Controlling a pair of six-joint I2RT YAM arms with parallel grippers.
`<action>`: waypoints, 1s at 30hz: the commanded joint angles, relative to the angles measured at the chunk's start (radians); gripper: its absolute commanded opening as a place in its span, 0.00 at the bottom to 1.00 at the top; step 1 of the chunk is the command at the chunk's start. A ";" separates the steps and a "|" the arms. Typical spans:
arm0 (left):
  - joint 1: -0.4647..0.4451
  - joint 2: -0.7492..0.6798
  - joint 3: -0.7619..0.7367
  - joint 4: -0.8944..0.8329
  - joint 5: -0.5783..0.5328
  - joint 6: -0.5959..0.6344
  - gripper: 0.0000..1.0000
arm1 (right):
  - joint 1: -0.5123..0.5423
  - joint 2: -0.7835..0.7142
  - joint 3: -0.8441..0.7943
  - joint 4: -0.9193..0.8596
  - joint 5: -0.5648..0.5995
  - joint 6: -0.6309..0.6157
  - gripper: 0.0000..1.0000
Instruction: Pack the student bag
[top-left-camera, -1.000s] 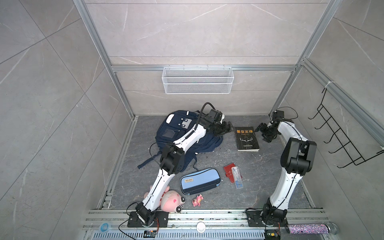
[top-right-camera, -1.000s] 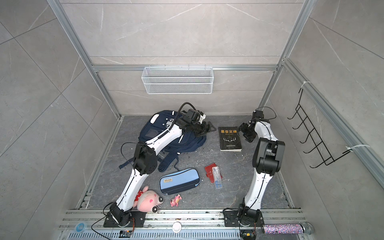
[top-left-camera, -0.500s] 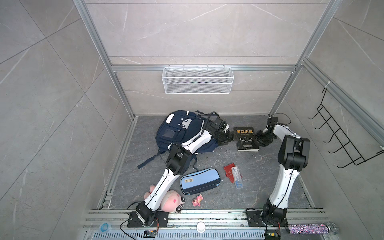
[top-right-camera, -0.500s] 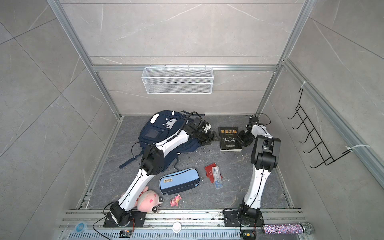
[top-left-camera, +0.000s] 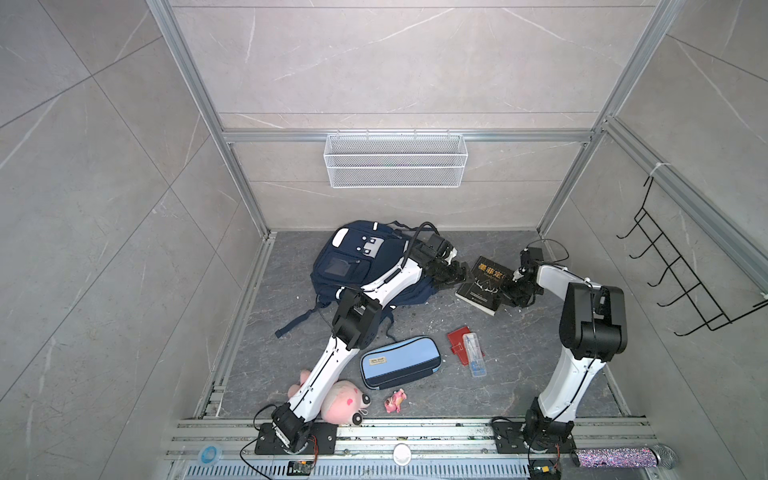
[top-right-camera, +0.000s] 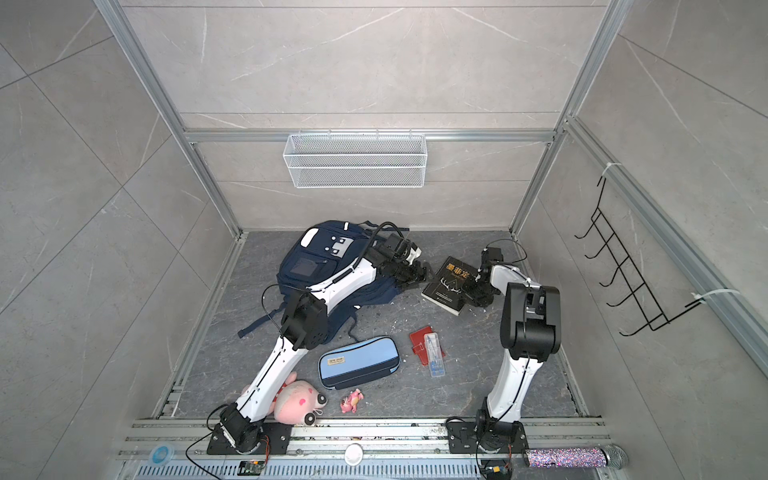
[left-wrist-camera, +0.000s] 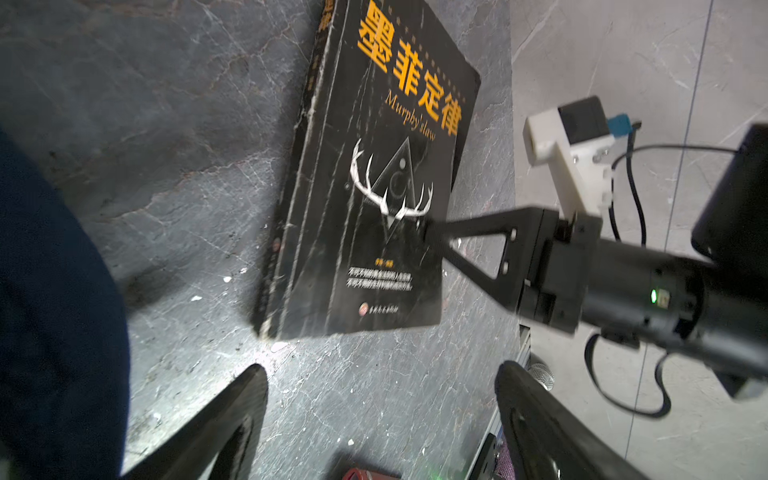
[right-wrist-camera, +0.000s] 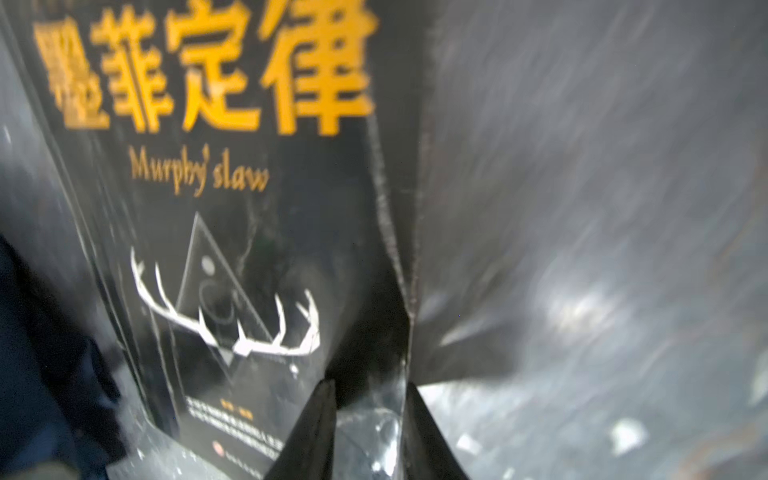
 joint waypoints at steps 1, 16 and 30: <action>0.007 0.029 0.010 -0.039 -0.018 0.067 0.88 | 0.028 -0.032 -0.121 -0.021 -0.013 0.055 0.27; 0.020 0.058 -0.047 -0.117 -0.104 0.260 0.85 | 0.045 -0.251 -0.267 -0.041 -0.078 0.104 0.45; -0.009 0.039 -0.132 -0.102 -0.059 0.263 0.81 | -0.131 -0.091 -0.173 0.106 -0.211 0.165 0.64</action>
